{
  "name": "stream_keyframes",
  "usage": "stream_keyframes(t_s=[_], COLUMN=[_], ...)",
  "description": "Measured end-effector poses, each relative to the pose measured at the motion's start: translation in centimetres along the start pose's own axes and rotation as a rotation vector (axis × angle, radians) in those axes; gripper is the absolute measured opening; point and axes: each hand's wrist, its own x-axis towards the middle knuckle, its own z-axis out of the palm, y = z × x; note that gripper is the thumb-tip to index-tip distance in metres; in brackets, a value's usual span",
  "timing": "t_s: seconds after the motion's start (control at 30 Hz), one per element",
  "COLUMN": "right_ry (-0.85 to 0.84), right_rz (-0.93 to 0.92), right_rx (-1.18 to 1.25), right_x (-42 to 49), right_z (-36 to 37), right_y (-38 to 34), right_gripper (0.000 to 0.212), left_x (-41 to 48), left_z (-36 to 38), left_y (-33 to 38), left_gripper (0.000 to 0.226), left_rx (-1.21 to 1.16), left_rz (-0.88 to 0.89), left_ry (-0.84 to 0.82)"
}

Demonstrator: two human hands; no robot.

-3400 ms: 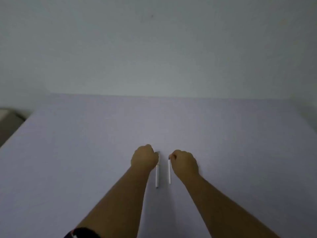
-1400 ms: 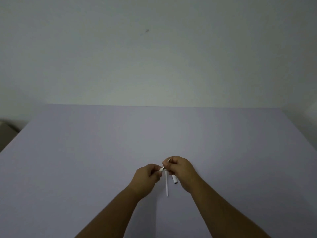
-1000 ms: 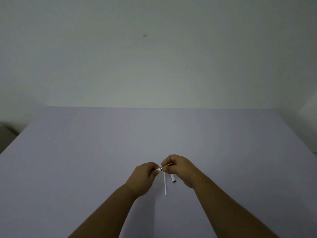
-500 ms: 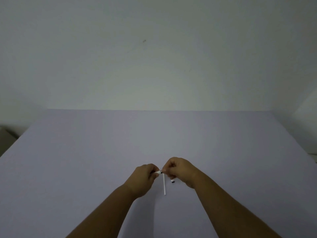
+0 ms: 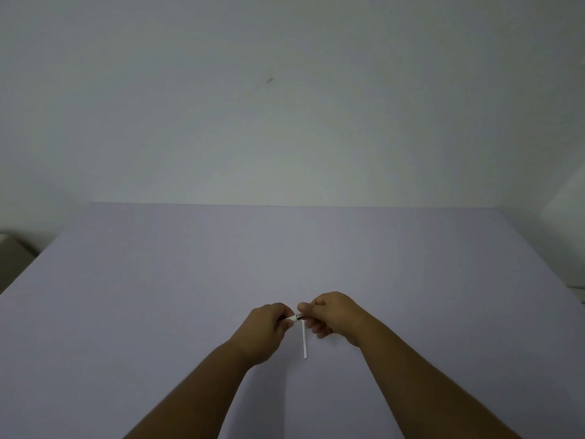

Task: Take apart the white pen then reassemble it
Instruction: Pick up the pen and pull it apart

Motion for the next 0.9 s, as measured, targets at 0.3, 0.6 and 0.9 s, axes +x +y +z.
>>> stream_keyframes(t_s=[0.3, 0.6, 0.9], right_ry=[0.023, 0.024, 0.013], right_rz=[-0.032, -0.038, -0.009], right_rx=[-0.039, -0.066, 0.008], right_x=[-0.29, -0.24, -0.22], right_z=[0.13, 0.09, 0.03], right_y=[-0.08, -0.27, -0.02], right_gripper=[0.018, 0.019, 0.021], left_x=[-0.34, -0.21, 0.06], left_z=[0.07, 0.14, 0.18], left_y=[0.14, 0.36, 0.47], left_gripper=[0.019, 0.017, 0.018], left_rx=[-0.014, -0.025, -0.050], left_rz=[-0.021, -0.030, -0.046], left_ry=[0.009, 0.015, 0.027])
